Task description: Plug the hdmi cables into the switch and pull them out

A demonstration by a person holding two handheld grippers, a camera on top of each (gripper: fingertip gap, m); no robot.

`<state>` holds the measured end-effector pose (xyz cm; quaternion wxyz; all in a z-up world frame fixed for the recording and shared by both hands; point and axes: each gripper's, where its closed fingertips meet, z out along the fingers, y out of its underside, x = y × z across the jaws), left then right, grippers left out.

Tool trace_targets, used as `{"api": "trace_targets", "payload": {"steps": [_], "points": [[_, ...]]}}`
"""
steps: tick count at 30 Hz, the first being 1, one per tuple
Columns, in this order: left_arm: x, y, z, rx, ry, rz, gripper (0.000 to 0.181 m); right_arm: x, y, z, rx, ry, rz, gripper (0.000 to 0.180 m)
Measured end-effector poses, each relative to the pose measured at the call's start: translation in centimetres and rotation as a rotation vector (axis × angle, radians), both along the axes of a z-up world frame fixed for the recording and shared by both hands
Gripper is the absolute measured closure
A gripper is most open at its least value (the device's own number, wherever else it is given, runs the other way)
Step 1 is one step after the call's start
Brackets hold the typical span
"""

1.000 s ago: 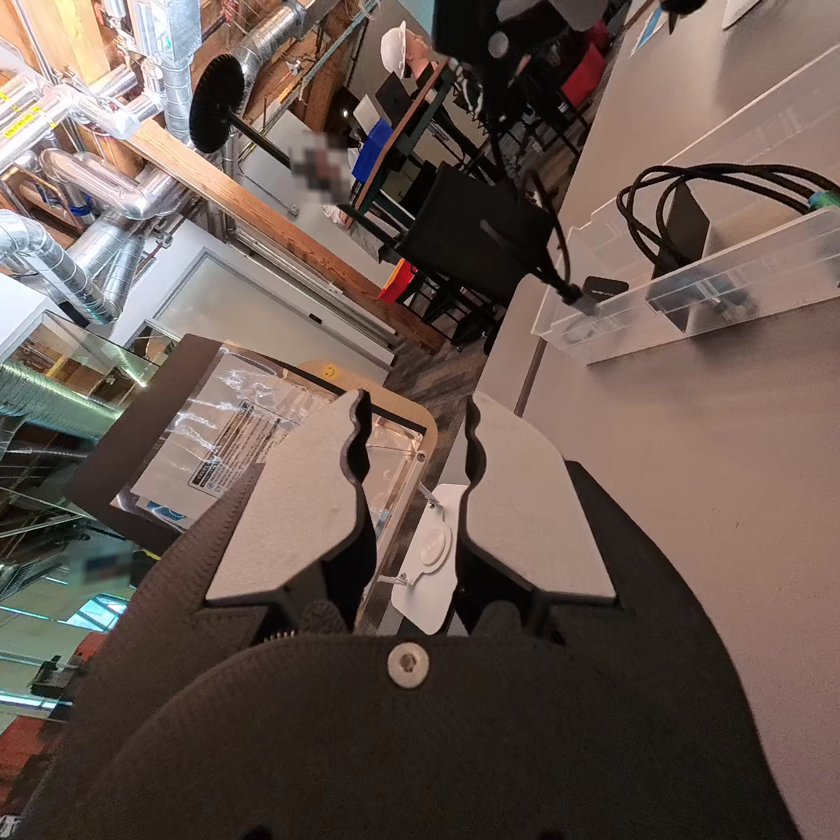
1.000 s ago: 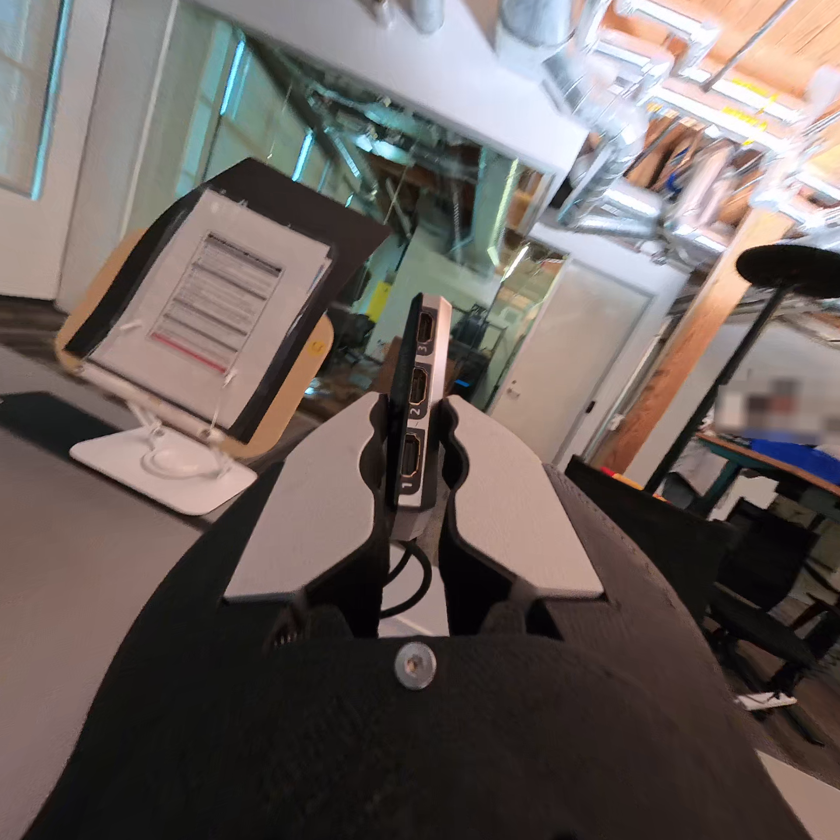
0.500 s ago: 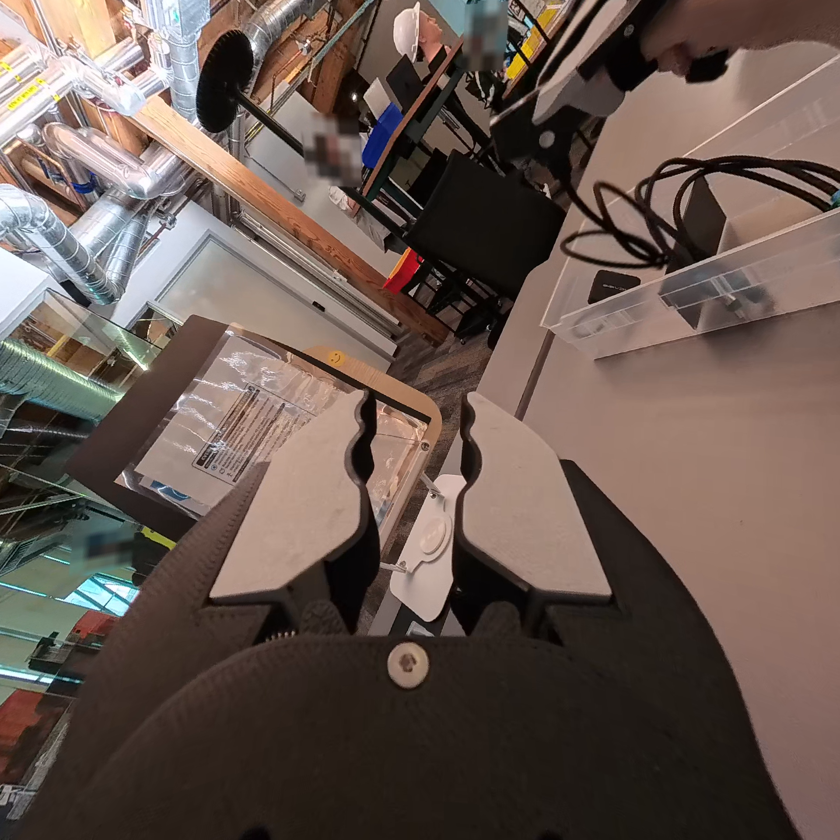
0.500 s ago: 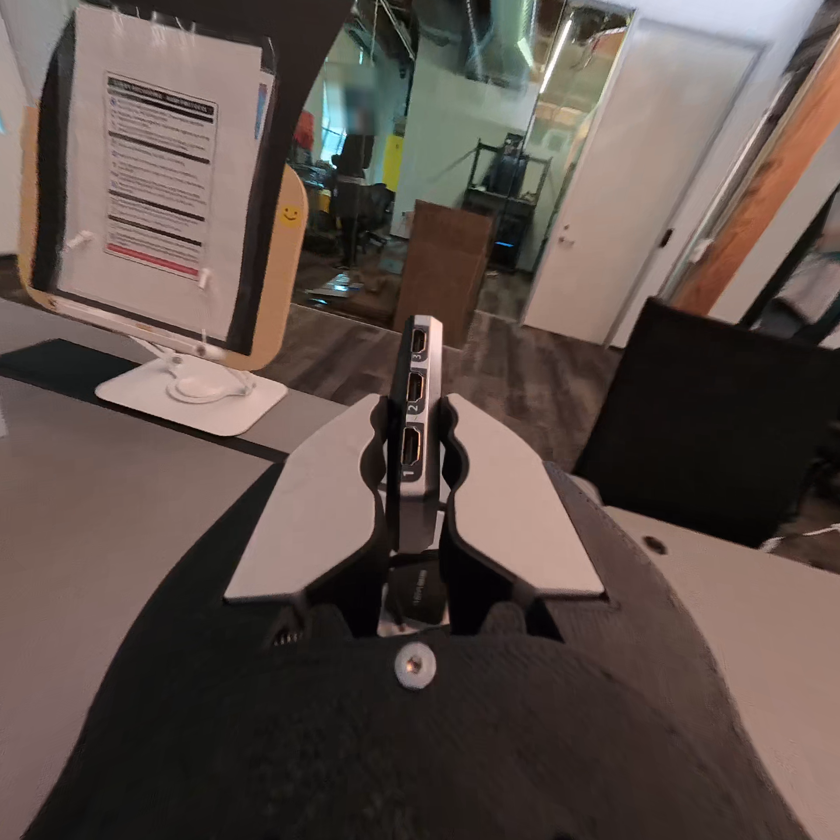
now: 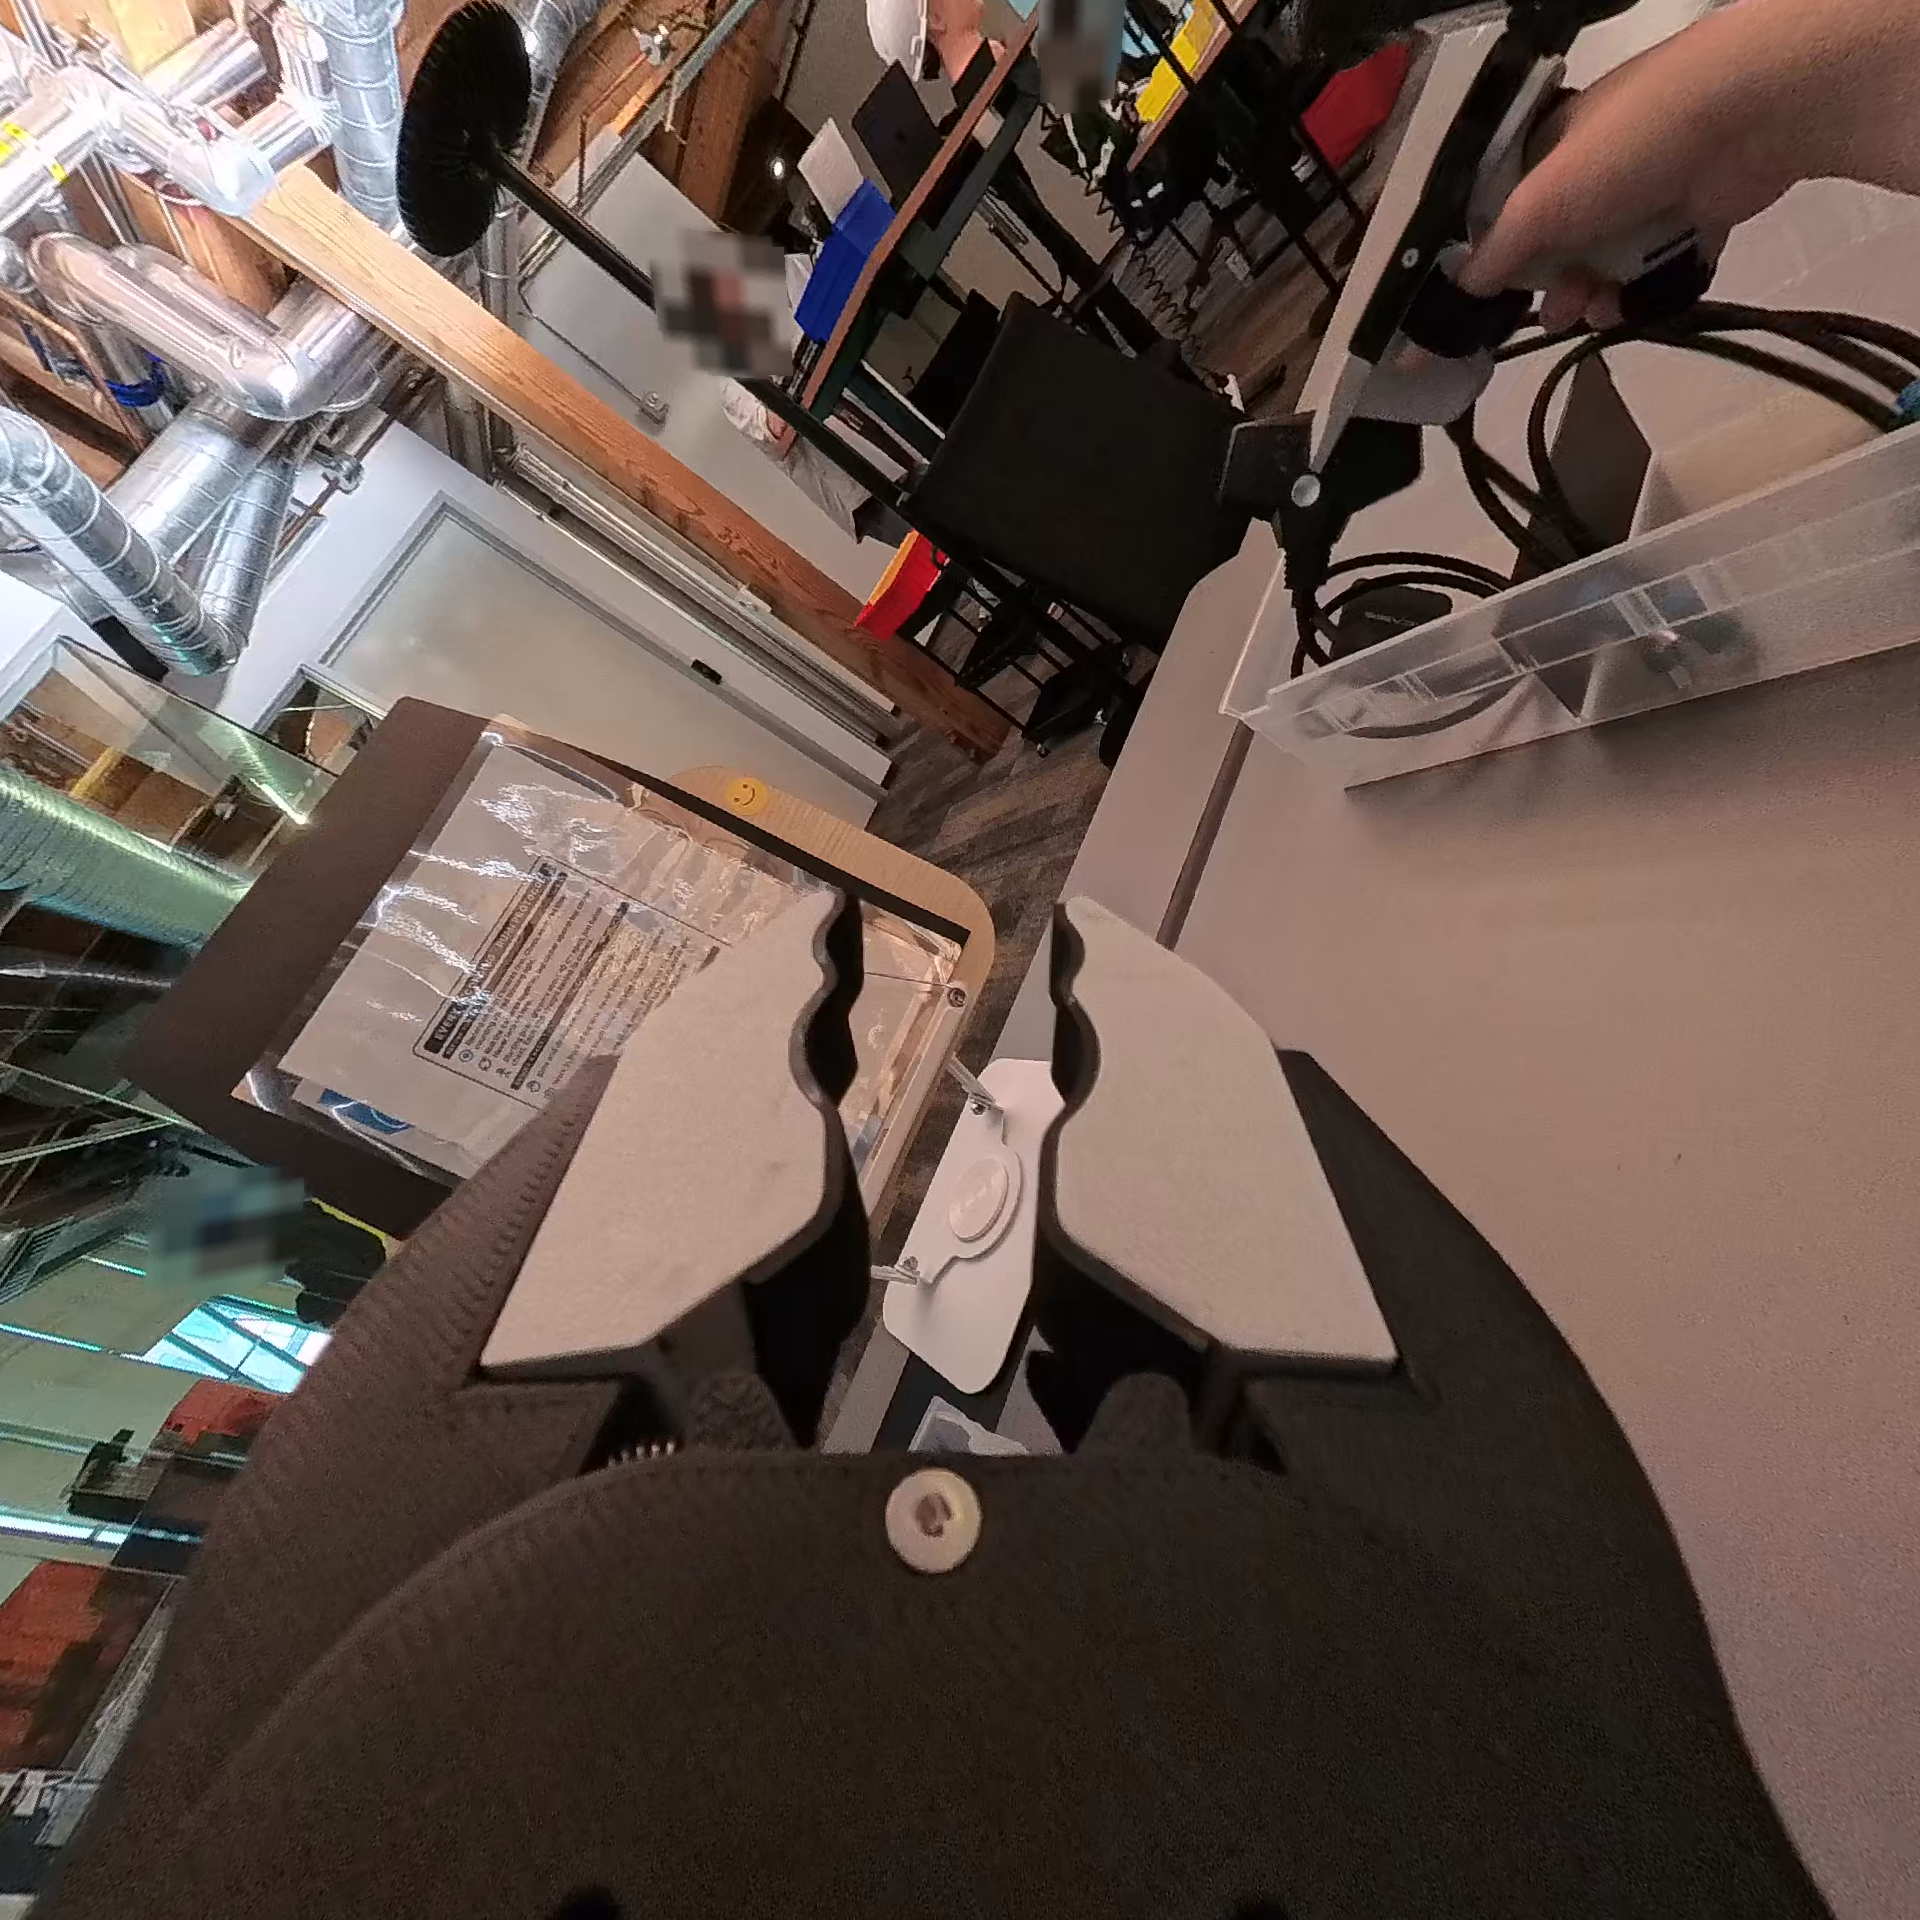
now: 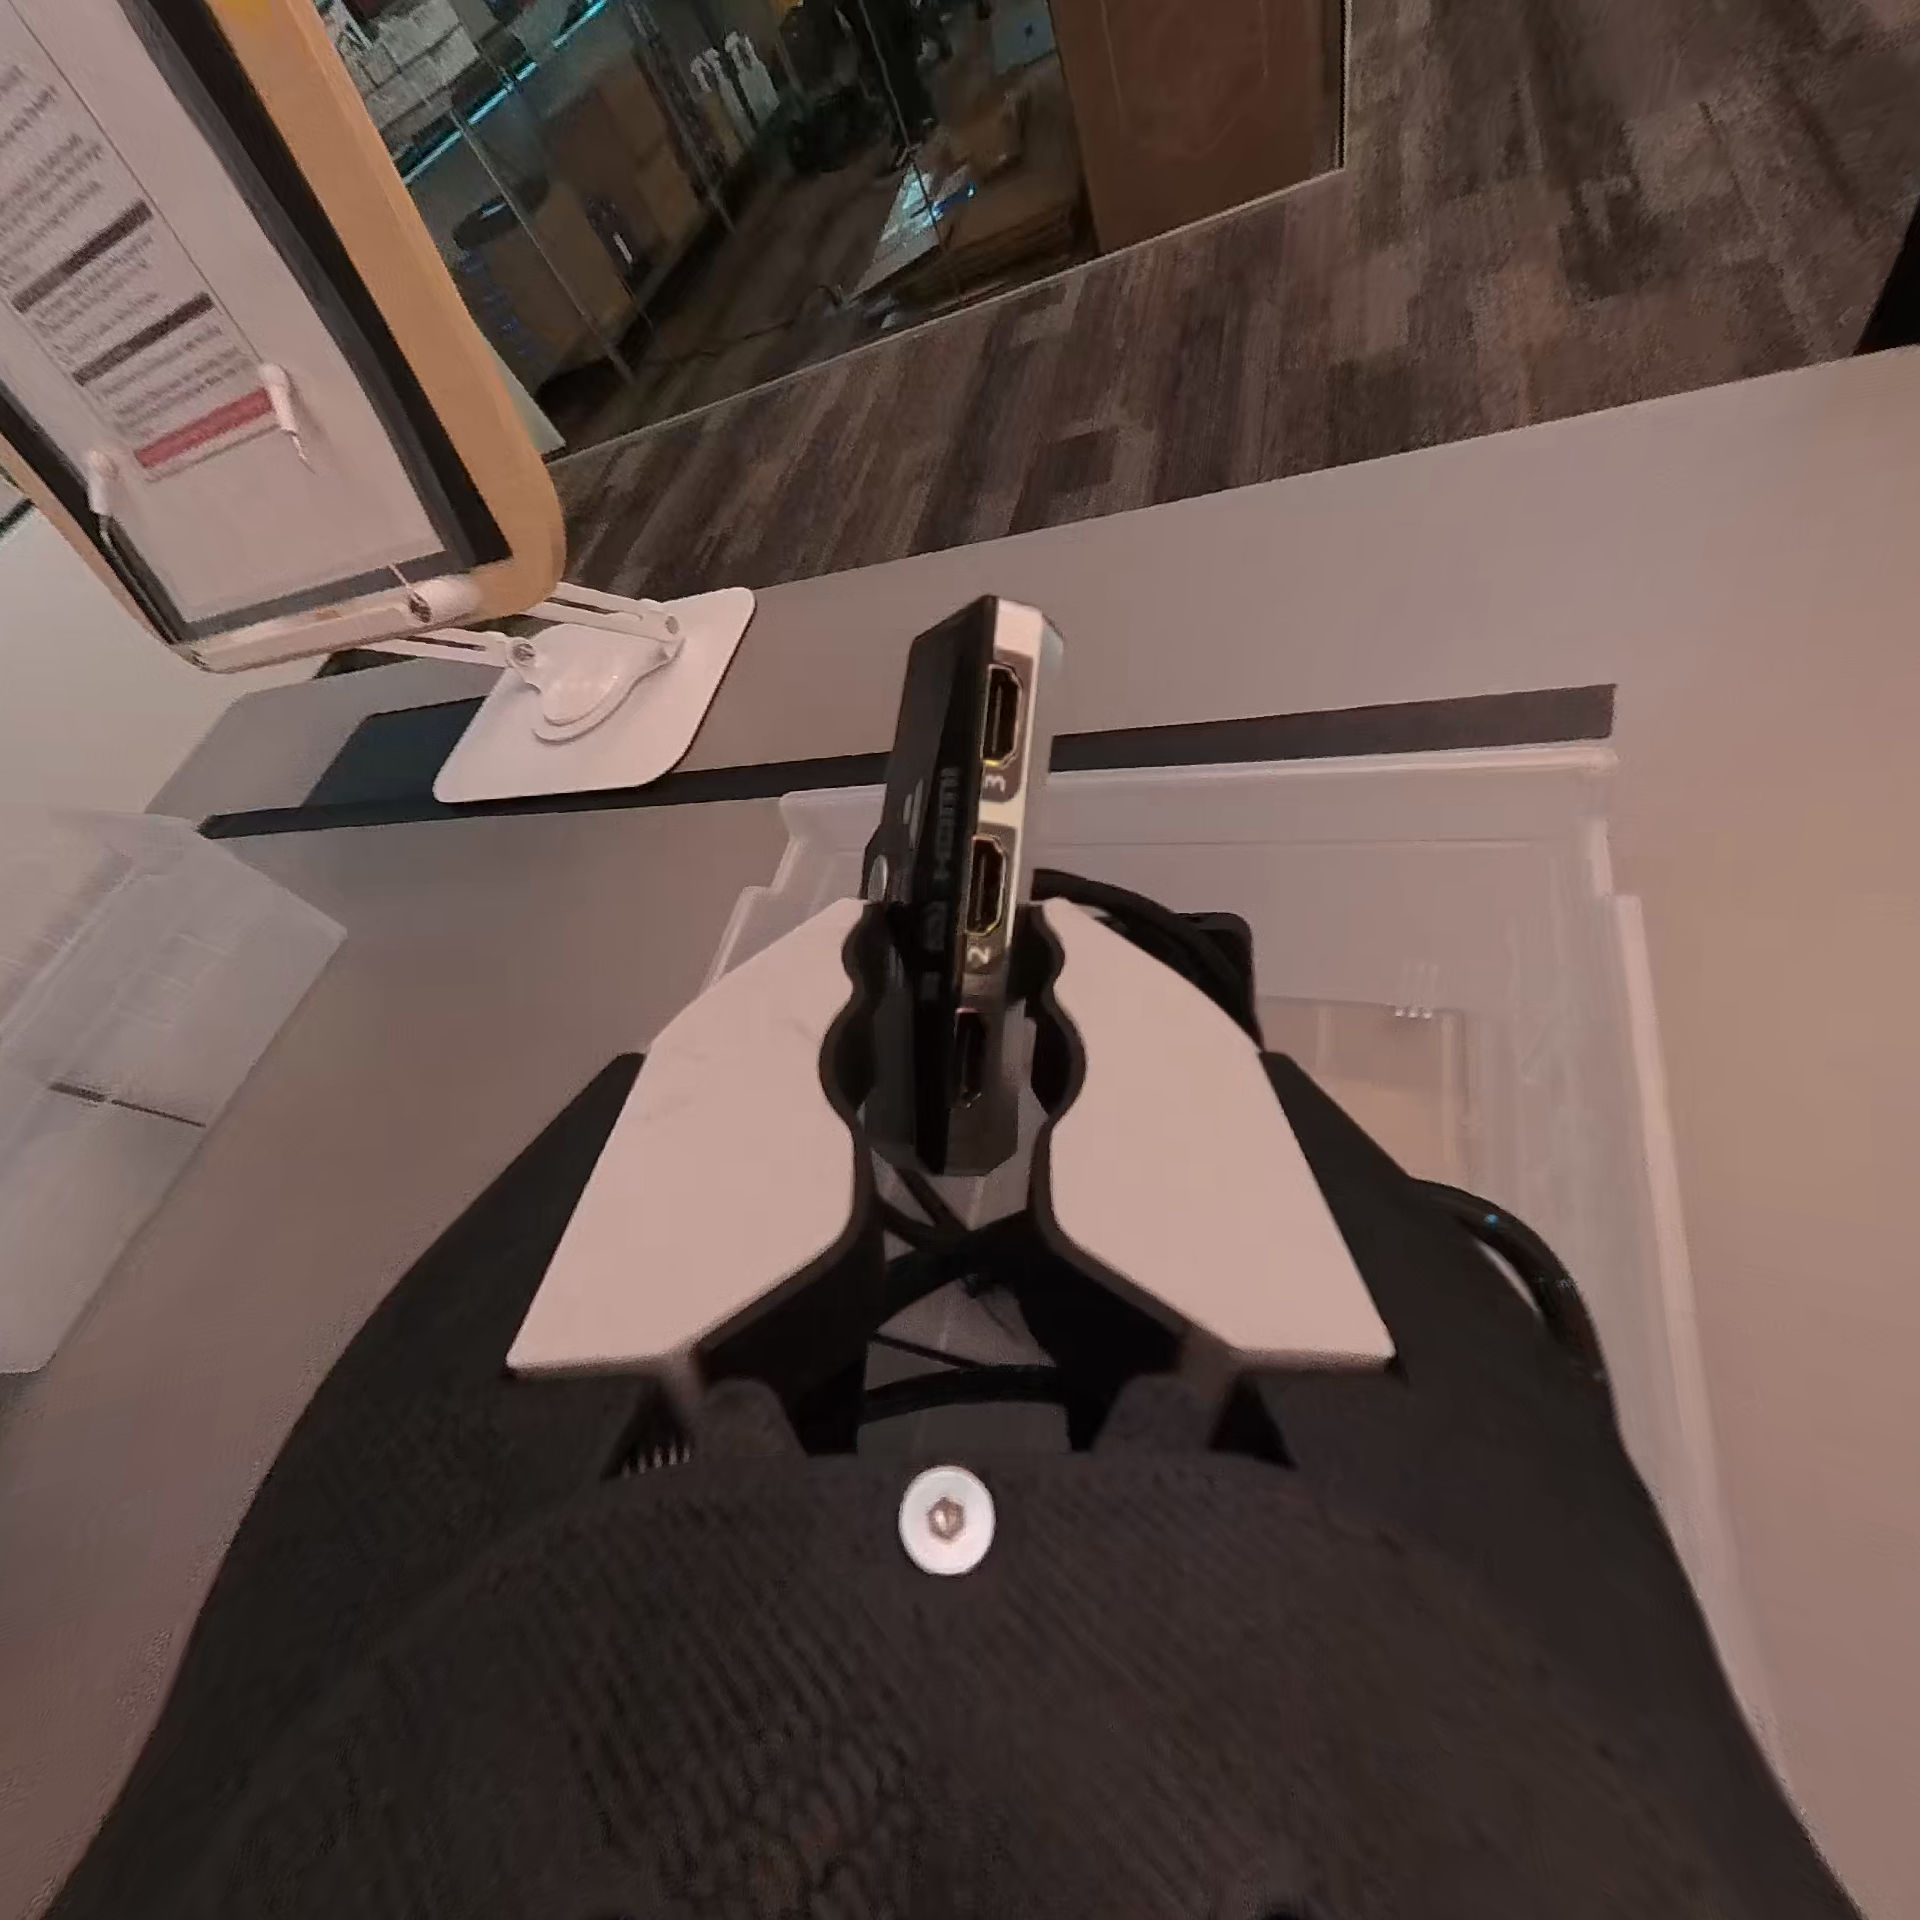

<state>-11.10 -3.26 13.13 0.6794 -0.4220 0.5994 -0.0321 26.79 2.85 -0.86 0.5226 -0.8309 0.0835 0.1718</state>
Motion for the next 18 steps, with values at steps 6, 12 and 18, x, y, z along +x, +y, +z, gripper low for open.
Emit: {"api": "trace_targets", "payload": {"steps": [6, 12, 18], "points": [[0.1, 0.2, -0.3, -0.008, 0.015, 0.004, 0.147, 3.1, -0.9, 0.7, -0.004, -0.355, -0.108, 0.151], [-0.1, 0.4, -0.5, -0.013, 0.021, 0.014, 0.147, 2.0, -1.0, 1.6, 0.027, -0.416, -0.051, 0.159], [-1.9, 1.9, -0.2, -0.030, 0.011, 0.087, 0.147, 2.7, -1.9, 2.1, -0.016, -0.526, -0.074, 0.157]]}}
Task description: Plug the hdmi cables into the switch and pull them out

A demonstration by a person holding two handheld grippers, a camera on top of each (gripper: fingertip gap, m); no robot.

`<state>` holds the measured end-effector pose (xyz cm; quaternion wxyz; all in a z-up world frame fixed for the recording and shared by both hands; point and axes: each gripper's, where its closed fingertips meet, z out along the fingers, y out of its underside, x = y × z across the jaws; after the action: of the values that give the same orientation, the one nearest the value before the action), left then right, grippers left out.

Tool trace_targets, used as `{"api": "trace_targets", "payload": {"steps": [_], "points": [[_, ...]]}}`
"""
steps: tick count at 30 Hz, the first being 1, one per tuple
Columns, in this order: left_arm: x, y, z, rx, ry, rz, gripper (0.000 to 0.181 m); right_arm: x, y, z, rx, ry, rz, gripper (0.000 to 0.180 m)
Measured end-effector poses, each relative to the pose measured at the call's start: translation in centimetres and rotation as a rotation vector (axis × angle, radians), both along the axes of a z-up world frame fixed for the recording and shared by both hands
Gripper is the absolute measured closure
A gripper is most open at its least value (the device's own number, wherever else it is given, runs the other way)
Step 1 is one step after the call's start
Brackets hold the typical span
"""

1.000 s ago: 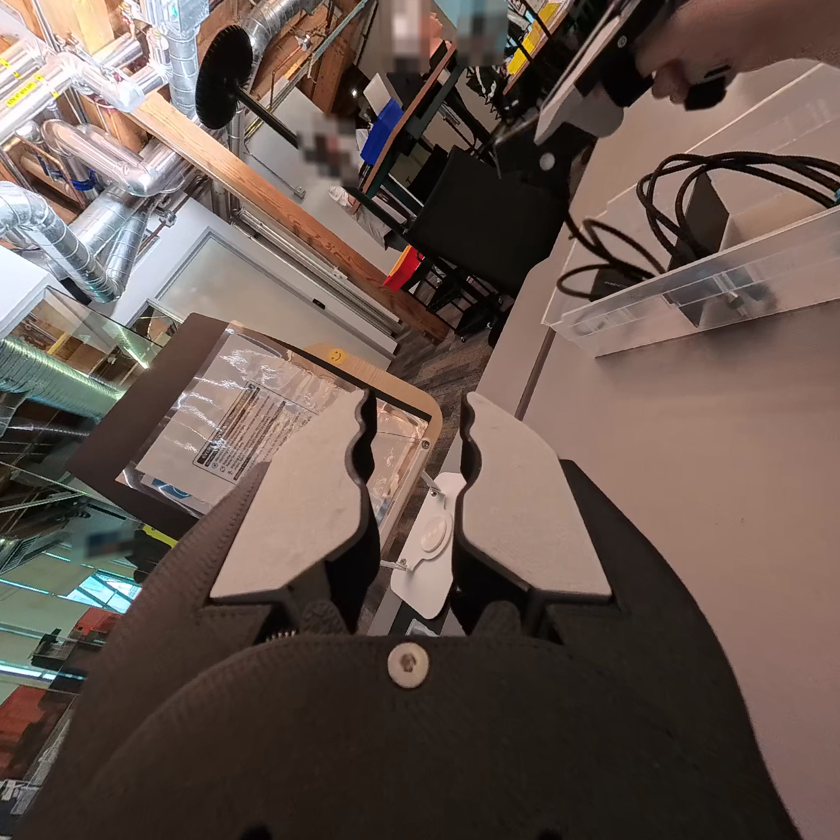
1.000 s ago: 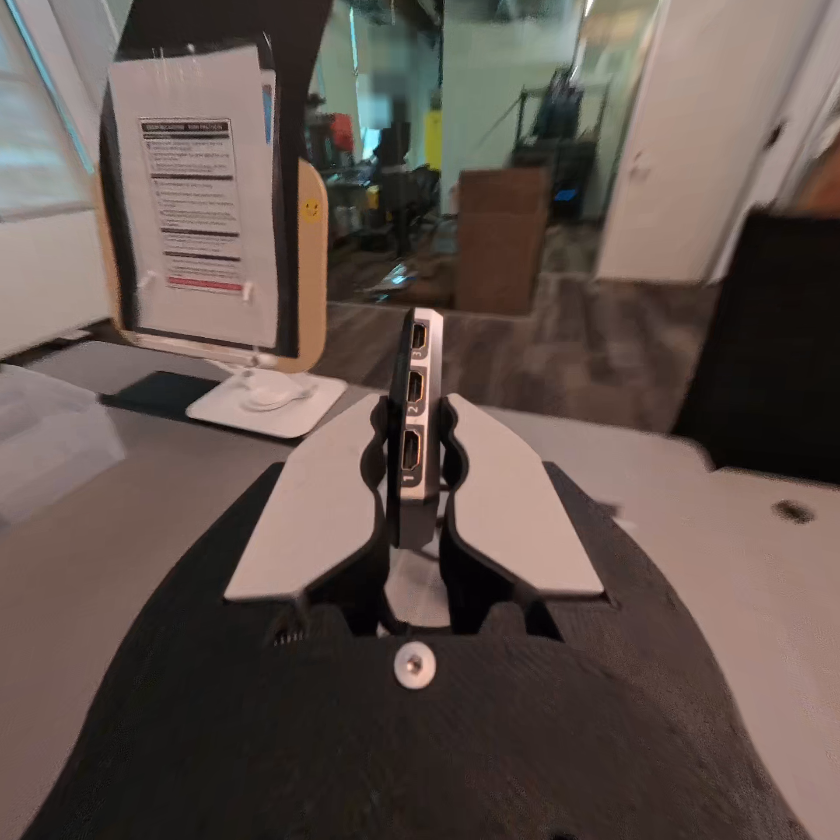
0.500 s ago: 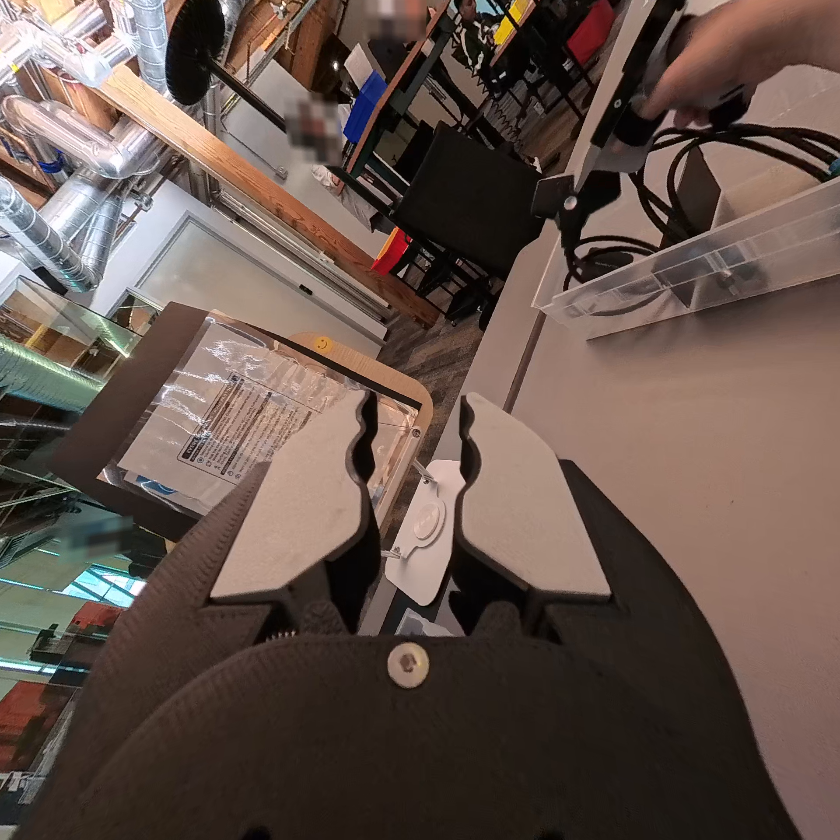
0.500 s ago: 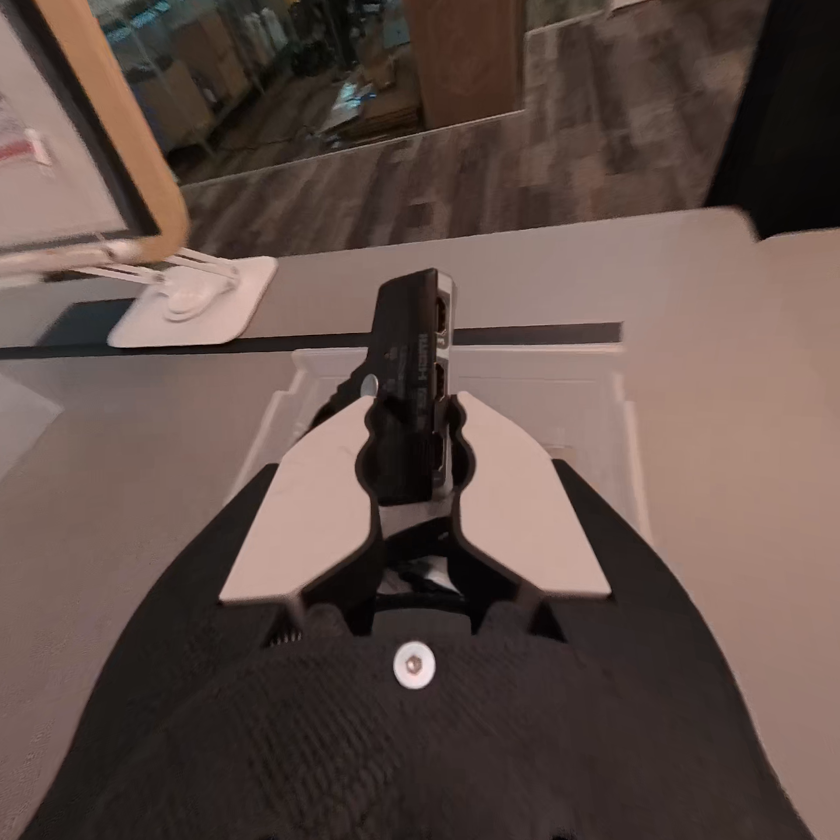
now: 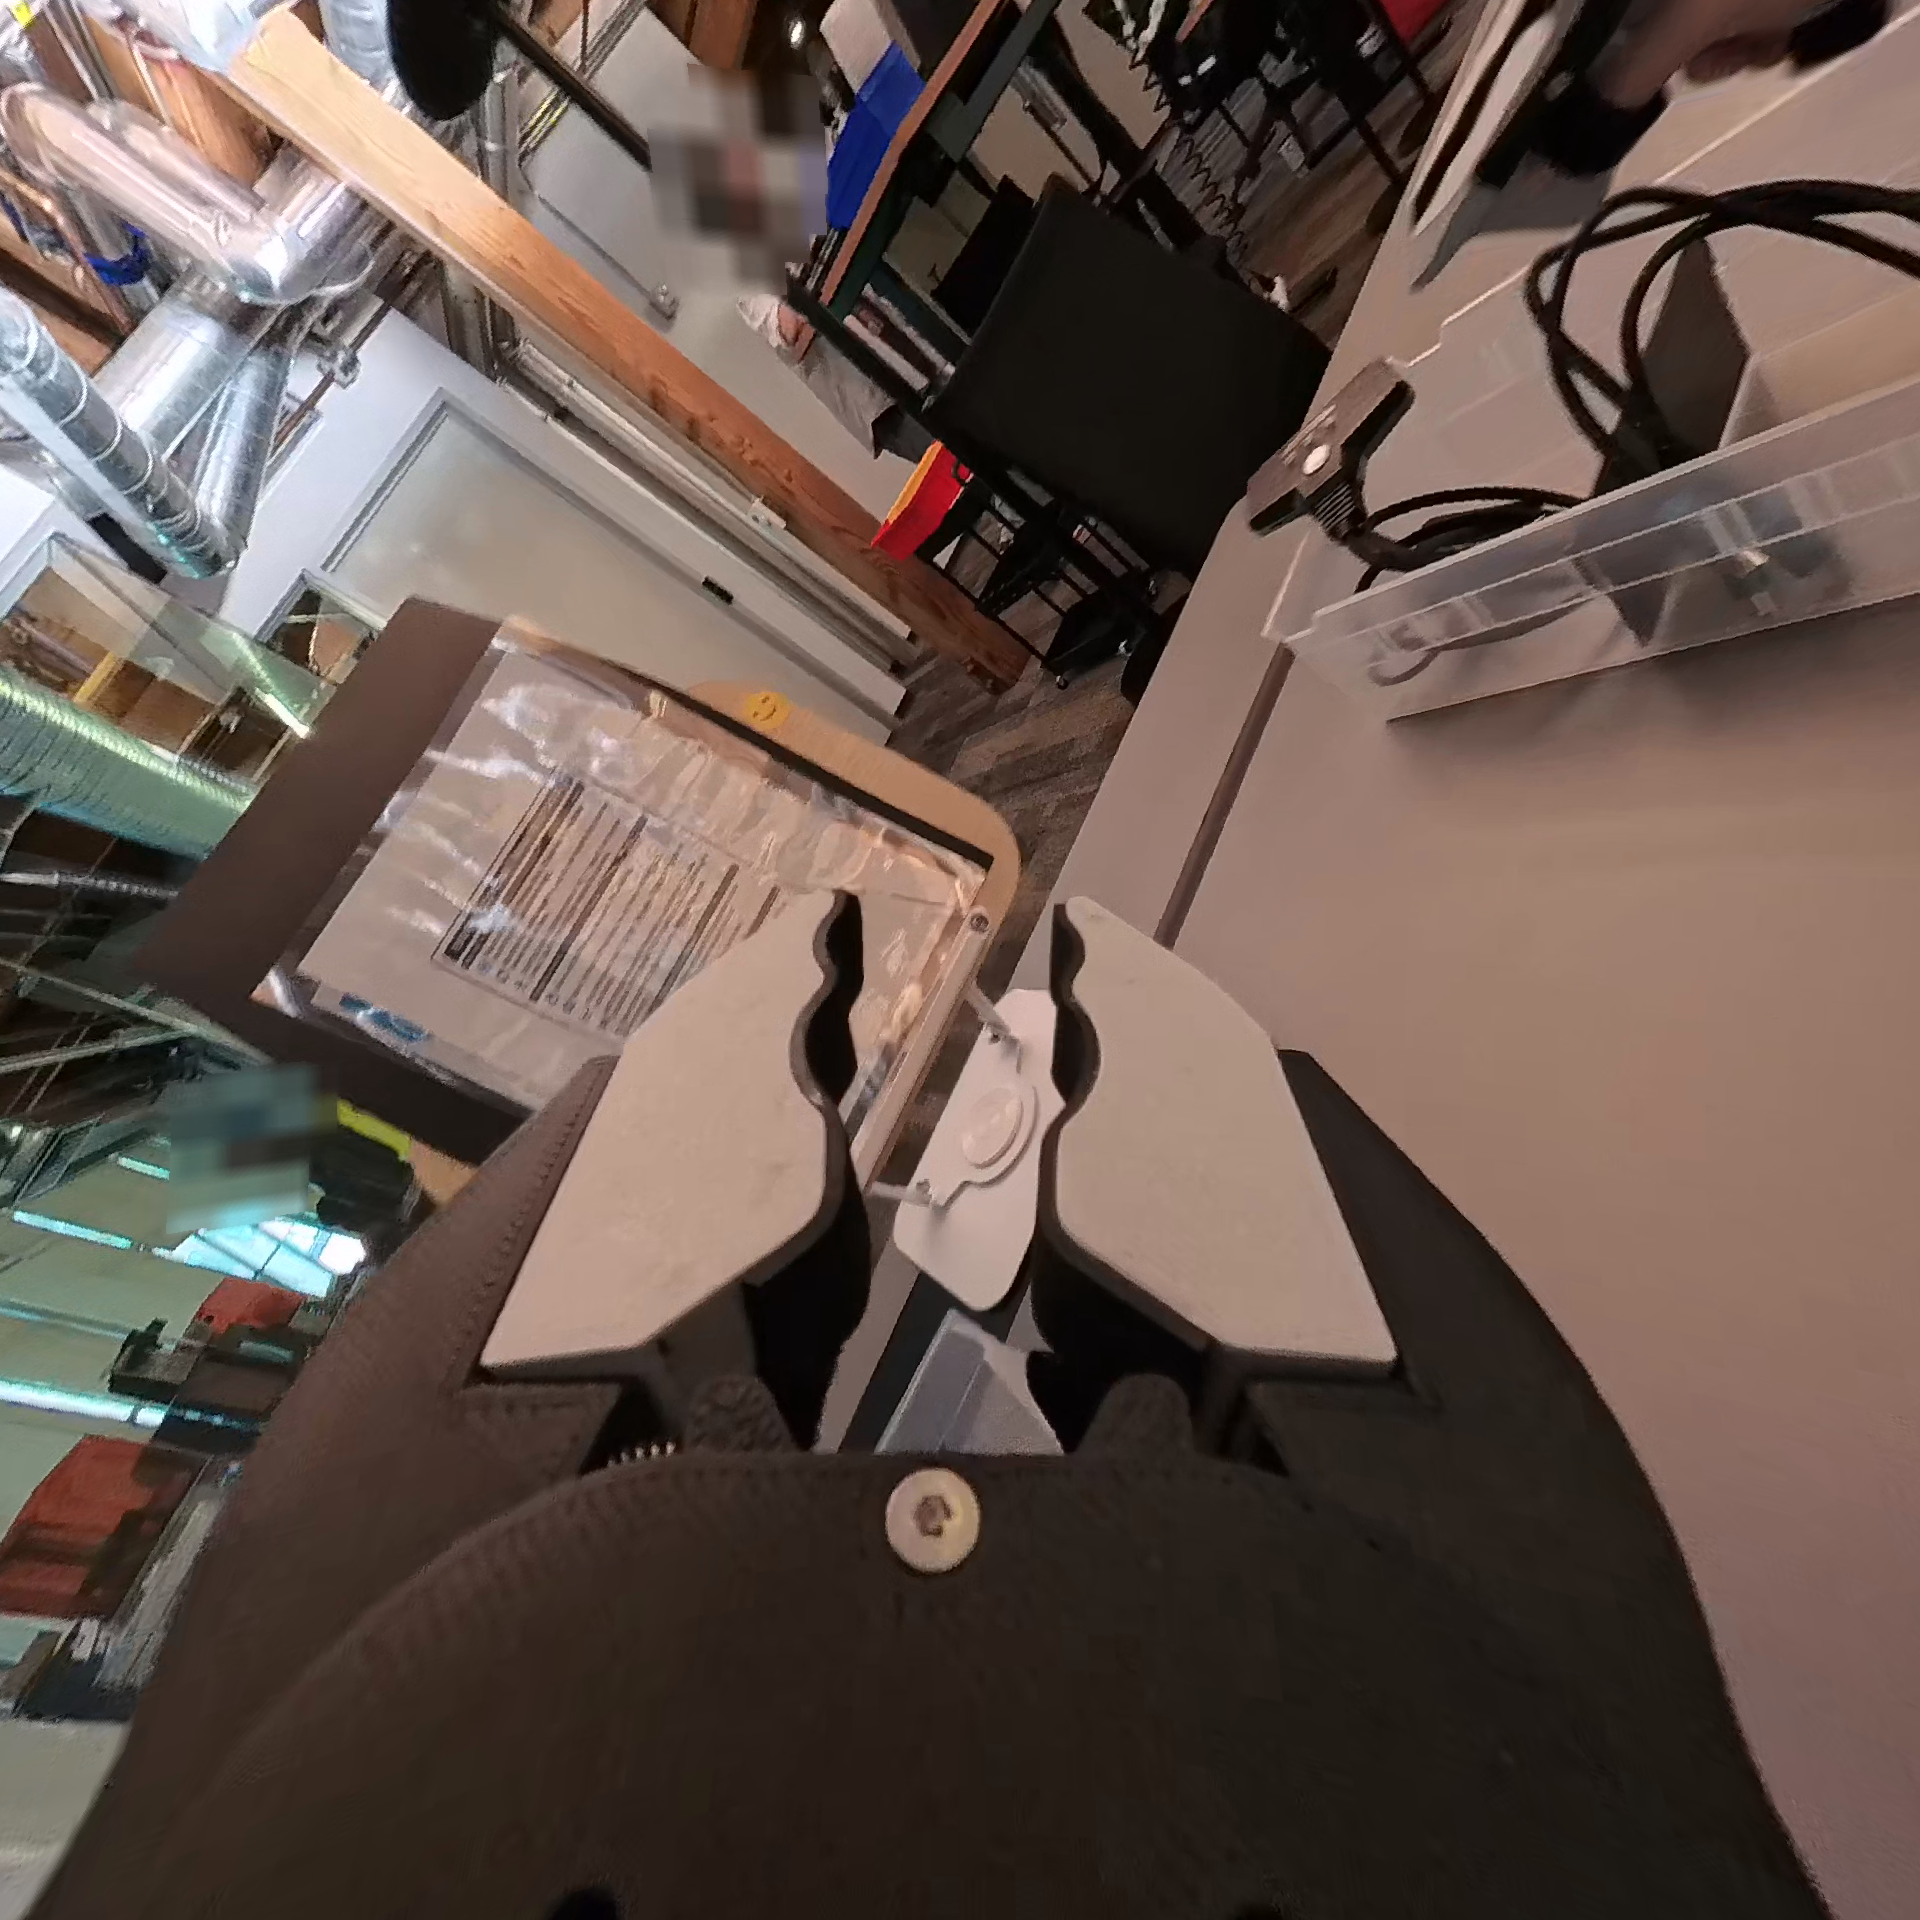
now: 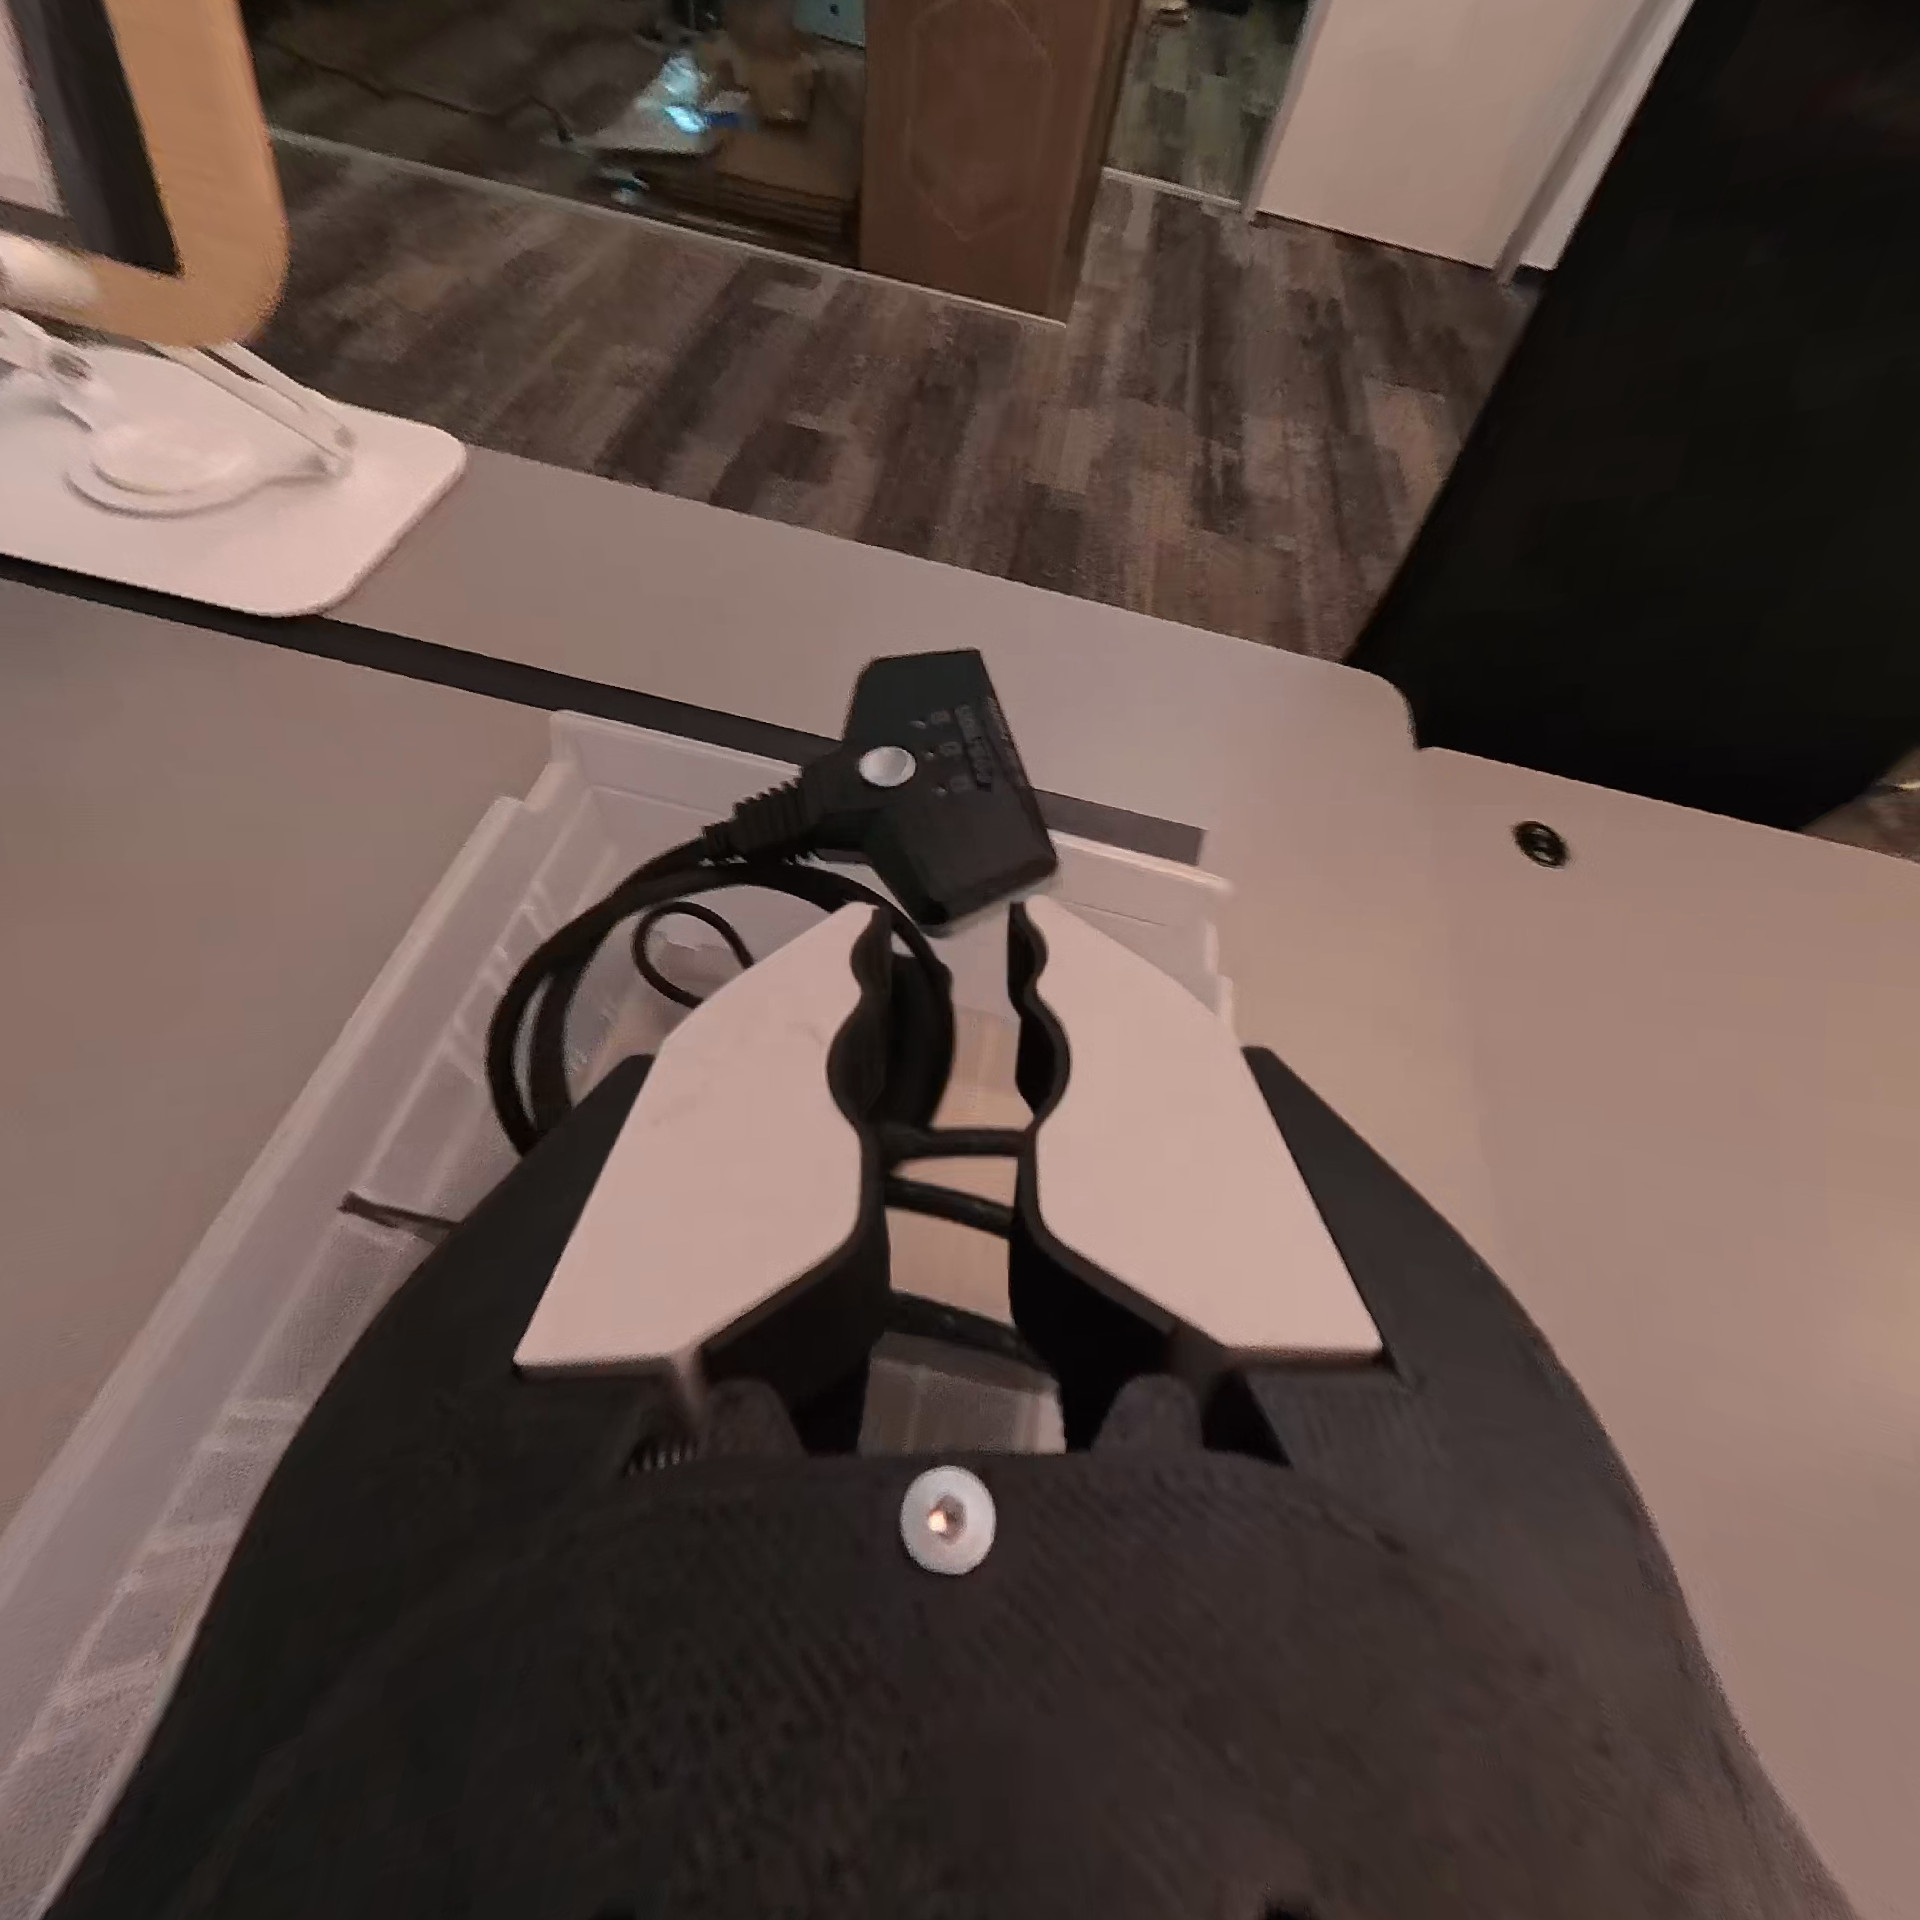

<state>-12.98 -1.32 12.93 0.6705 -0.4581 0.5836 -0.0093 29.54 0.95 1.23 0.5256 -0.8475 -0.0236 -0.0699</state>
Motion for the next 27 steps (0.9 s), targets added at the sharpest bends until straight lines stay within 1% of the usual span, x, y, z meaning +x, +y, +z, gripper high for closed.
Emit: {"api": "trace_targets", "payload": {"steps": [1, 3, 4, 6, 8, 9, 10, 11, 12, 13, 15, 18, 19, 21, 23, 25, 26, 27], "points": [[-0.8, 0.7, 0.2, -0.007, -0.009, 0.037, 0.147, 0.6, -0.7, 0.2, -0.022, -0.028, -0.032, 0.156], [-3.7, 2.8, 0.5, -0.044, -0.040, 0.166, 0.146, 2.3, -2.6, 0.4, -0.086, -0.063, -0.115, 0.151], [-5.7, 4.2, 0.5, -0.085, -0.063, 0.252, 0.146, 2.8, -3.9, 0.1, -0.132, -0.051, -0.139, 0.150], [-10.9, 6.9, -0.4, -0.227, -0.115, 0.453, 0.136, 3.1, -6.4, -1.2, -0.232, 0.055, -0.156, 0.139], [-16.6, 8.9, -2.4, -0.402, -0.175, 0.643, 0.127, 2.9, -9.4, -3.4, -0.376, 0.189, -0.163, 0.137], [-19.0, 9.5, -3.8, -0.507, -0.209, 0.715, 0.122, 3.2, -10.8, -4.4, -0.443, 0.215, -0.183, 0.136], [-21.2, 9.9, -5.4, -0.621, -0.245, 0.774, 0.113, 3.6, -12.0, -5.5, -0.501, 0.220, -0.203, 0.139], [-23.2, 10.3, -6.9, -0.721, -0.280, 0.831, 0.103, 4.0, -12.6, -6.3, -0.536, 0.213, -0.201, 0.141], [-25.0, 10.6, -8.4, -0.801, -0.312, 0.890, 0.098, 4.4, -12.6, -7.0, -0.538, 0.211, -0.191, 0.141], [-26.7, 10.8, -9.8, -0.867, -0.333, 0.949, 0.096, 4.5, -12.6, -7.8, -0.548, 0.229, -0.182, 0.142], [-29.1, 10.9, -12.4, -0.973, -0.344, 1.046, 0.096, 4.3, -13.2, -9.9, -0.628, 0.318, -0.182, 0.148], [-30.3, 11.2, -15.6, -1.104, -0.341, 1.117, 0.095, 4.5, -13.9, -12.2, -0.720, 0.378, -0.207, 0.154], [-30.6, 11.3, -16.6, -1.142, -0.334, 1.143, 0.096, 4.6, -14.0, -12.8, -0.742, 0.390, -0.211, 0.160], [-30.6, 11.0, -18.8, -1.246, -0.289, 1.180, 0.104, 3.9, -14.0, -13.7, -0.773, 0.455, -0.178, 0.172], [-30.6, 10.5, -20.7, -1.332, -0.229, 1.195, 0.107, 3.9, -14.0, -13.7, -0.782, 0.448, -0.179, 0.173], [-30.1, 10.3, -22.0, -1.402, -0.200, 1.176, 0.115, 3.9, -14.1, -13.7, -0.809, 0.396, -0.175, 0.173], [-29.9, 10.1, -22.6, -1.432, -0.183, 1.163, 0.122, 3.7, -14.2, -13.7, -0.831, 0.390, -0.168, 0.173], [-29.9, 10.0, -22.9, -1.441, -0.157, 1.166, 0.125, 3.1, -14.4, -13.7, -0.856, 0.394, -0.146, 0.173]]}}
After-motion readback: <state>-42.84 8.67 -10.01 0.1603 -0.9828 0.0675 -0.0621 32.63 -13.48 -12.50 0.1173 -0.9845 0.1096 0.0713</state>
